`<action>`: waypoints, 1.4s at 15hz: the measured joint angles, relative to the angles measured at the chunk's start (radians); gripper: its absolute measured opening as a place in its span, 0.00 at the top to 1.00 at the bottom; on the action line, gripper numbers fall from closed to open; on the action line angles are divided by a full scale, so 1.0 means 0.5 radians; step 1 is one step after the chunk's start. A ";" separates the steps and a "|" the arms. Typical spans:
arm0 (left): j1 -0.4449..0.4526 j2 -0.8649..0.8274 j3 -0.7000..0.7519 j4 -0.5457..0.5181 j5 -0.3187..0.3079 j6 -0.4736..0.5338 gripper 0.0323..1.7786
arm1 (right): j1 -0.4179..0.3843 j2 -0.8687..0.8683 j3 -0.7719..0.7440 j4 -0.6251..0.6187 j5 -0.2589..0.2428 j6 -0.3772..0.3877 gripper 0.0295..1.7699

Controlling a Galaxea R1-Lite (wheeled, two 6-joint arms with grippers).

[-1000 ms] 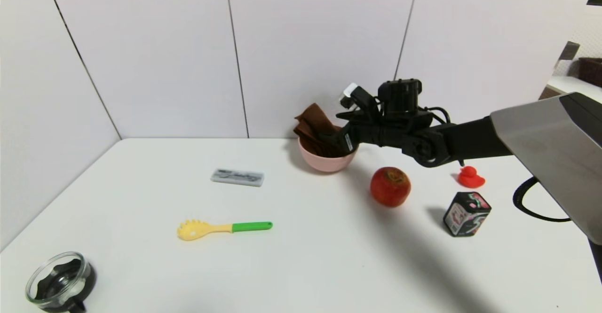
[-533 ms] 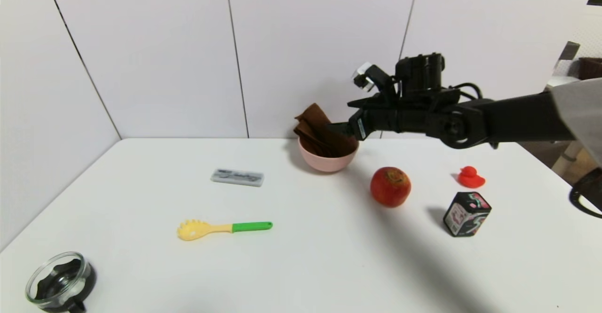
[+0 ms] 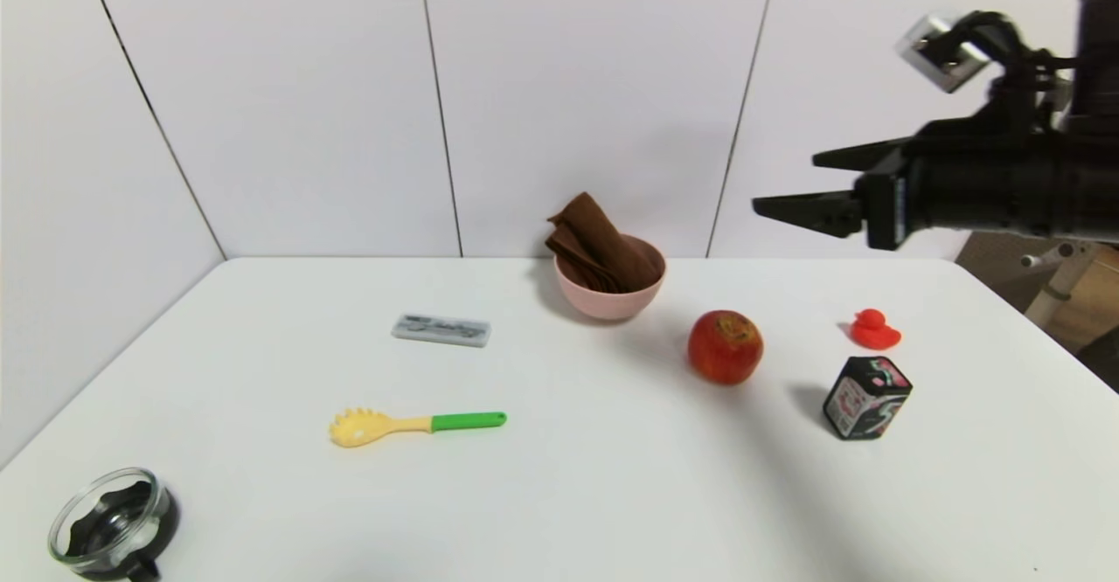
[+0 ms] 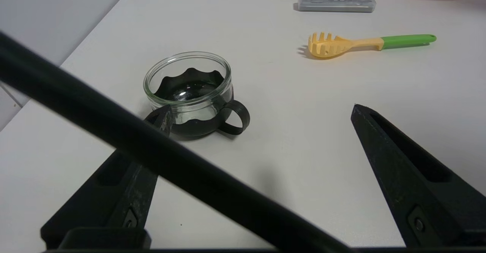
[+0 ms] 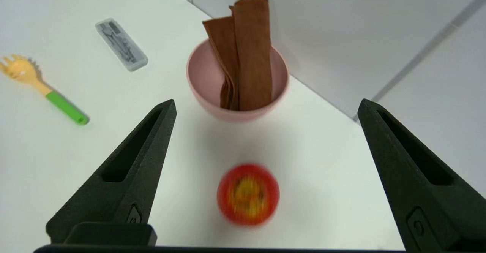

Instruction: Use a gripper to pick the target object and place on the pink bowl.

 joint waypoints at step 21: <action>0.000 0.000 0.000 0.000 0.001 -0.001 0.05 | -0.512 -2.619 2.129 -0.063 -0.729 0.299 0.04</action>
